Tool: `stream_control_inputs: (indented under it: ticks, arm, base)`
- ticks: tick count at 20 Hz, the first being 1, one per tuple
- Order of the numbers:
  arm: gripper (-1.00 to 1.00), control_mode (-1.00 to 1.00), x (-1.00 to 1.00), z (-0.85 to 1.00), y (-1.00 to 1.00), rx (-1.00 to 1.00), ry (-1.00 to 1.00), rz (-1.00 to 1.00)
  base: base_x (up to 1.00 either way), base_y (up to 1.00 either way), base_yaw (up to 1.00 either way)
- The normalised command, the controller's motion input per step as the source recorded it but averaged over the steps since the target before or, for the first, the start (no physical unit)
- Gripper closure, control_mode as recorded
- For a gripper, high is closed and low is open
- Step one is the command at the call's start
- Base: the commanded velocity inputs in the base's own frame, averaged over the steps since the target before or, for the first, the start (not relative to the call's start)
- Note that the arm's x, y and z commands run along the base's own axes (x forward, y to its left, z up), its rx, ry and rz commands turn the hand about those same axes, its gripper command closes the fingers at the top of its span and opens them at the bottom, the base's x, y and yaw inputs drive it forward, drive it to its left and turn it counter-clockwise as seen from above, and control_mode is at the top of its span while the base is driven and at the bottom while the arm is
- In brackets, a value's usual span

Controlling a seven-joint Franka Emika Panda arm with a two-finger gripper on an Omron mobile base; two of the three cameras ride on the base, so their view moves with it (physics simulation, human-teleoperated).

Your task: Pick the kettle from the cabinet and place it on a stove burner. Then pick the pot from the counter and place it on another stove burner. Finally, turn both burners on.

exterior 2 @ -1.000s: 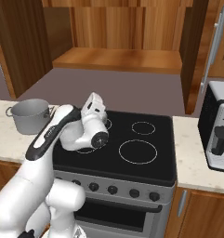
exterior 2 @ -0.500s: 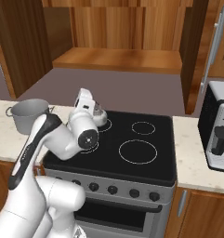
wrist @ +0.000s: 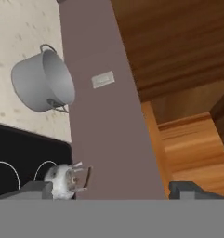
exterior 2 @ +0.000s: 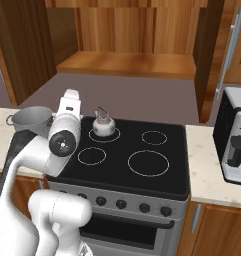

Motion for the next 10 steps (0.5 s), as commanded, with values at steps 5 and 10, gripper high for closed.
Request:
stream_control_inputs:
  ticks: [5, 10]
  arm:
    - [-1.00, -1.00, -0.41, 0.15, 0.22, -0.18, 0.02, -0.12]
    - [-1.00, -1.00, -0.39, 0.04, 0.29, -0.19, 0.05, -0.17]
  base:
    - [0.00, 0.00, 0.00]
    - [0.00, 0.00, 0.00]
